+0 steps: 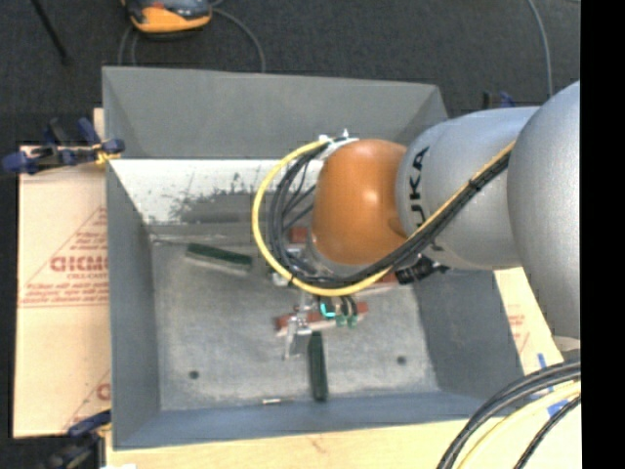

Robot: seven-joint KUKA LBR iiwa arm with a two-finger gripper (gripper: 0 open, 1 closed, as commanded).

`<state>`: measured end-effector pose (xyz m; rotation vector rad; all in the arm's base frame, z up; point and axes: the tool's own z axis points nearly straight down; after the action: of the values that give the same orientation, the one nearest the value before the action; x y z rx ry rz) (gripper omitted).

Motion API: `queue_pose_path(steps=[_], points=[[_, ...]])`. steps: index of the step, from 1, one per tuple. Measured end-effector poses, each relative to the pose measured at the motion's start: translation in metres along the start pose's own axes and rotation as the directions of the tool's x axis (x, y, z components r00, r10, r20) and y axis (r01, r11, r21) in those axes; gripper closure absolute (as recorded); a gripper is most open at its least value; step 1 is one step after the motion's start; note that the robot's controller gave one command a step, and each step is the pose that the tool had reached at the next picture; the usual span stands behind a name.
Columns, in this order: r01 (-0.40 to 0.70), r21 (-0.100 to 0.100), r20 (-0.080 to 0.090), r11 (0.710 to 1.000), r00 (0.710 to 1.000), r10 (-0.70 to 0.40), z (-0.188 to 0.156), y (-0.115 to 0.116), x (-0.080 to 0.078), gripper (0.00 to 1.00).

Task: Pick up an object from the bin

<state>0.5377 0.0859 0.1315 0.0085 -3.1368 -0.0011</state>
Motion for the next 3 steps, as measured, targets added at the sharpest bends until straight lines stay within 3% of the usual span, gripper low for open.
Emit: queue_pose_path(steps=[1,2,3], points=[[-0.002,-0.001,0.007,1.0,1.0,0.002,-0.004,0.0,-0.002,0.0],[0.085,0.0,0.026,0.996,0.996,-0.085,0.054,-0.061,-0.007,1.0],[0.084,0.0,0.026,0.996,0.996,-0.084,0.054,-0.061,-0.006,1.0]])
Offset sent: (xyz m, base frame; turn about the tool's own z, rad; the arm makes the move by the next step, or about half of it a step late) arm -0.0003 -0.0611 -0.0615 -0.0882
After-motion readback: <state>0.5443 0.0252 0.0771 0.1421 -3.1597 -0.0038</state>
